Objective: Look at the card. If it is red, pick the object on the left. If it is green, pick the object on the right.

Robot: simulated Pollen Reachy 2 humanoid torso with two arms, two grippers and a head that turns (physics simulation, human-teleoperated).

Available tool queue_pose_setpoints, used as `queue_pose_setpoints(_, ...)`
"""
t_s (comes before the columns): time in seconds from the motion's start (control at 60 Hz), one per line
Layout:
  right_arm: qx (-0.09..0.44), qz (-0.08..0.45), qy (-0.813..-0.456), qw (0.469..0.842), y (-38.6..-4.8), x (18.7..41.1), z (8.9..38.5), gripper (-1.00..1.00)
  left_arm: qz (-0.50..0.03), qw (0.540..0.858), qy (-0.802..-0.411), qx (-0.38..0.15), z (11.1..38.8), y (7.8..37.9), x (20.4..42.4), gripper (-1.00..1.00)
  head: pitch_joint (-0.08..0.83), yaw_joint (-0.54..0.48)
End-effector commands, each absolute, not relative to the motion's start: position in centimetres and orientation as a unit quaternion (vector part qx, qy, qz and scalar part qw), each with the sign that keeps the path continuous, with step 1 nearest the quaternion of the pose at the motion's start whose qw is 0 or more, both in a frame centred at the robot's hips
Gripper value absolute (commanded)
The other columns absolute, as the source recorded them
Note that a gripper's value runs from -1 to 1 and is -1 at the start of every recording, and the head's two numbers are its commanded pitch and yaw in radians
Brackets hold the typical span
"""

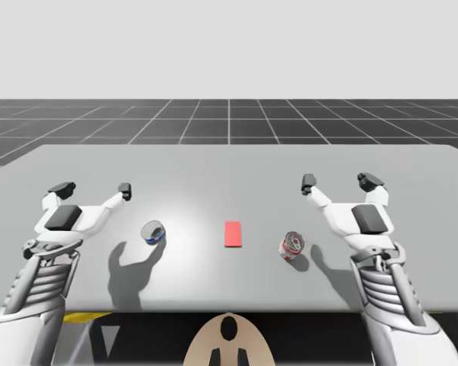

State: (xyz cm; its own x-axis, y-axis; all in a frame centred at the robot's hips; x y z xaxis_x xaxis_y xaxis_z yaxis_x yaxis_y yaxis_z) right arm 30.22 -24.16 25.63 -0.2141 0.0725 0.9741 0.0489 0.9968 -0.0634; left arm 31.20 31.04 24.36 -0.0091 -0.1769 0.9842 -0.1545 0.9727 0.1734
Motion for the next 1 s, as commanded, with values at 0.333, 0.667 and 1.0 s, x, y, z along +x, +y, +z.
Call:
queue_pose_setpoints(0.333,-0.040,-0.008,-0.769,0.638,-24.44,30.35,25.81,-1.00,-0.006,0.700,-0.704,0.122,24.32,31.17,31.17,-1.00,0.155,-0.01)
queue_pose_setpoints(0.667,-0.049,0.003,-0.764,0.643,-24.37,30.76,25.27,-1.00,-0.018,0.701,-0.702,0.127,24.22,30.90,31.20,-1.00,0.495,-0.01)
queue_pose_setpoints(1.0,-0.047,0.007,-0.762,0.646,-24.21,30.81,25.12,-1.00,-0.021,0.698,-0.704,0.130,24.43,30.89,31.05,-1.00,0.711,-0.03)
